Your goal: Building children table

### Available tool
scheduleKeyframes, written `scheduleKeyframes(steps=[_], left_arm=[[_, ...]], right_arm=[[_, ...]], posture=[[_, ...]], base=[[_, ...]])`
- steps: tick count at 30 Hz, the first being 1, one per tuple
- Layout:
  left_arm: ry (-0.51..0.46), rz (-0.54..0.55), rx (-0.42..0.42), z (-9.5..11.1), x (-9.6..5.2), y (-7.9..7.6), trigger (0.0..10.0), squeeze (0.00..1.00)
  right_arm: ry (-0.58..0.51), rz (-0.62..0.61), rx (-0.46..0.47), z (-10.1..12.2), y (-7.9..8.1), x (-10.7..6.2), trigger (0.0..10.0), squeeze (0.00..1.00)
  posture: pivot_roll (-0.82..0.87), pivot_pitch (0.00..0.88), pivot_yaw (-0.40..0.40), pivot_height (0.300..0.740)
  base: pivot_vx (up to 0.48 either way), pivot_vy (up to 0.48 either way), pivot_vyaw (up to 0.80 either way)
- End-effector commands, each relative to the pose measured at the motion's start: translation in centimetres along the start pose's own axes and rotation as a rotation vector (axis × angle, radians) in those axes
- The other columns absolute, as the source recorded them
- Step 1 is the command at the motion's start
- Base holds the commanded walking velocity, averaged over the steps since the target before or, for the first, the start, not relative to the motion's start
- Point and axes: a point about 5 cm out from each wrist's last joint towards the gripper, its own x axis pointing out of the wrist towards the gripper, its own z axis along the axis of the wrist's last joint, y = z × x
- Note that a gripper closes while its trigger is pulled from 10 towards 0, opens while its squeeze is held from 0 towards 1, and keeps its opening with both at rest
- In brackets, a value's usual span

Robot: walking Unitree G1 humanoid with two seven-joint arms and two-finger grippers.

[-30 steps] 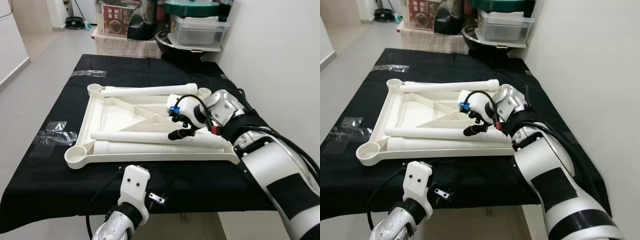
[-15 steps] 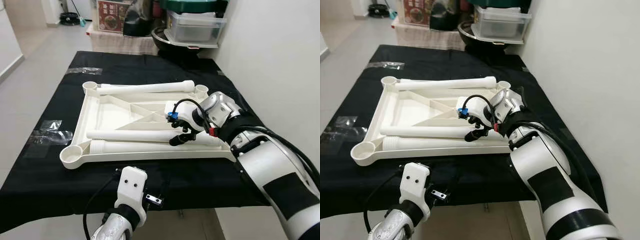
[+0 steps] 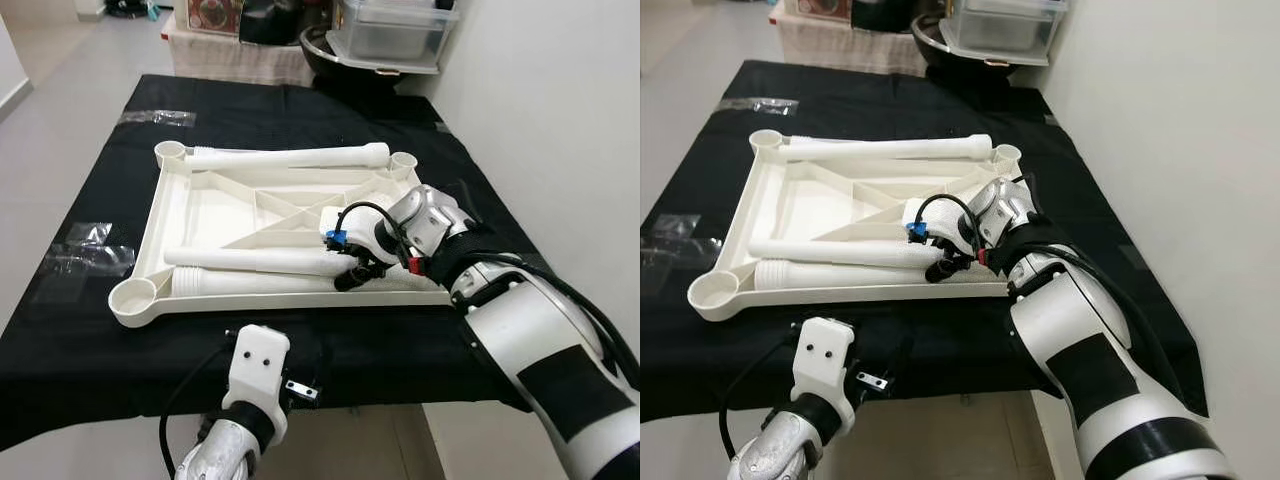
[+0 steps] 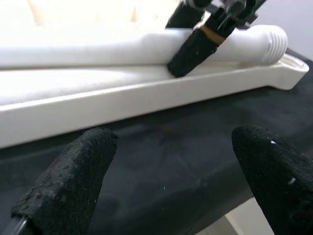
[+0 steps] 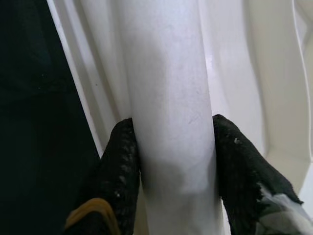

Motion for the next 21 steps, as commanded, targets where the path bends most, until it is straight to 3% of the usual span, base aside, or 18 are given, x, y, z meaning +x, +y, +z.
scheduleKeyframes(steps=[1, 11, 14, 16, 17, 21], left_arm=[[-0.001, -0.04, -0.048, 0.2, -0.2, -1.6, 10.0, 0.0], [0.003, -0.024, -0.032, 0.1, 0.3, -1.1, 10.0, 0.0], [0.005, -0.021, -0.022, -0.1, 0.5, -0.7, 10.0, 0.0], [0.004, -0.021, -0.018, -0.2, 0.8, -0.5, 10.0, 0.0], [0.004, -0.021, -0.018, -0.2, 0.8, -0.5, 10.0, 0.0], [0.006, -0.02, -0.008, -0.4, 1.2, -0.1, 10.0, 0.0]], right_arm=[[0.001, 0.008, -0.001, 0.1, 0.0, -0.1, 0.0, 0.0], [-0.065, -0.043, 0.009, 1.1, -0.8, -1.1, 0.0, 0.0], [-0.203, -0.078, 0.063, 2.8, -1.7, -2.6, 0.0, 0.0], [-0.357, -0.103, 0.116, 4.6, -2.5, -4.4, 0.0, 0.0], [-0.357, -0.103, 0.116, 4.6, -2.5, -4.4, 0.0, 0.0], [-0.623, -0.143, 0.23, 7.6, -3.7, -7.7, 0.0, 0.0]], posture=[[-0.02, 0.125, -0.184, 0.74], [-0.02, 0.095, -0.173, 0.74], [-0.01, 0.08, -0.165, 0.74], [-0.01, 0.058, -0.152, 0.74], [-0.01, 0.058, -0.152, 0.74], [0.0, 0.026, -0.134, 0.74]], base=[[0.0, 0.0, 0.0], [0.0, 0.0, 0.0], [0.0, 0.0, 0.0], [0.0, 0.0, 0.0], [0.0, 0.0, 0.0], [0.0, 0.0, 0.0]])
